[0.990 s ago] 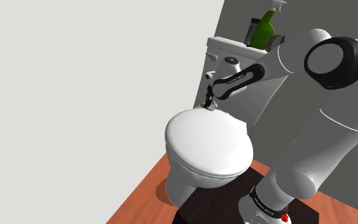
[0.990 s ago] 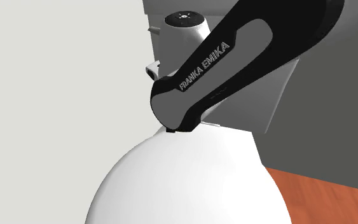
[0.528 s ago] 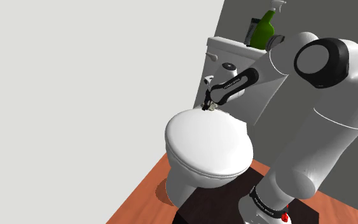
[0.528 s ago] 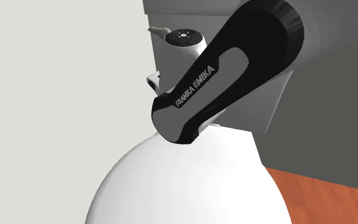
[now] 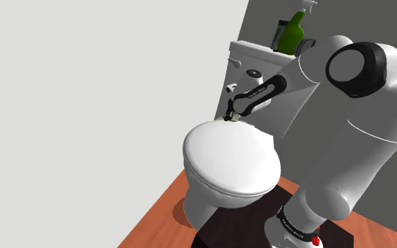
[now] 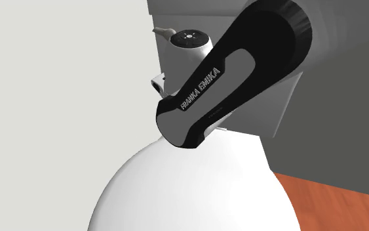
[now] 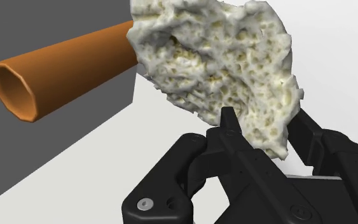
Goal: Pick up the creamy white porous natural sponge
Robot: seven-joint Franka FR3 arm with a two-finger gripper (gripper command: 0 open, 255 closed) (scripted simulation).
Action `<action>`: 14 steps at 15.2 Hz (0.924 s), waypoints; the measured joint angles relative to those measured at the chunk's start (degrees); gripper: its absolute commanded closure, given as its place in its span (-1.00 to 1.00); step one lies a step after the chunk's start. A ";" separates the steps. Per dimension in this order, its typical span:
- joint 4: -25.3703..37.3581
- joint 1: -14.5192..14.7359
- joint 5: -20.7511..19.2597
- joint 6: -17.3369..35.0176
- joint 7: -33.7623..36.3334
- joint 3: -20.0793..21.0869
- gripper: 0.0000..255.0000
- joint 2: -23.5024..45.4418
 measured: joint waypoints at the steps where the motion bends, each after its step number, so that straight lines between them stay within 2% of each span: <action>1: -0.07 0.01 -0.11 0.04 0.10 -0.03 1.00 -0.05; 14: 2.88 0.45 -1.57 -9.79 -0.16 0.25 1.00 -7.11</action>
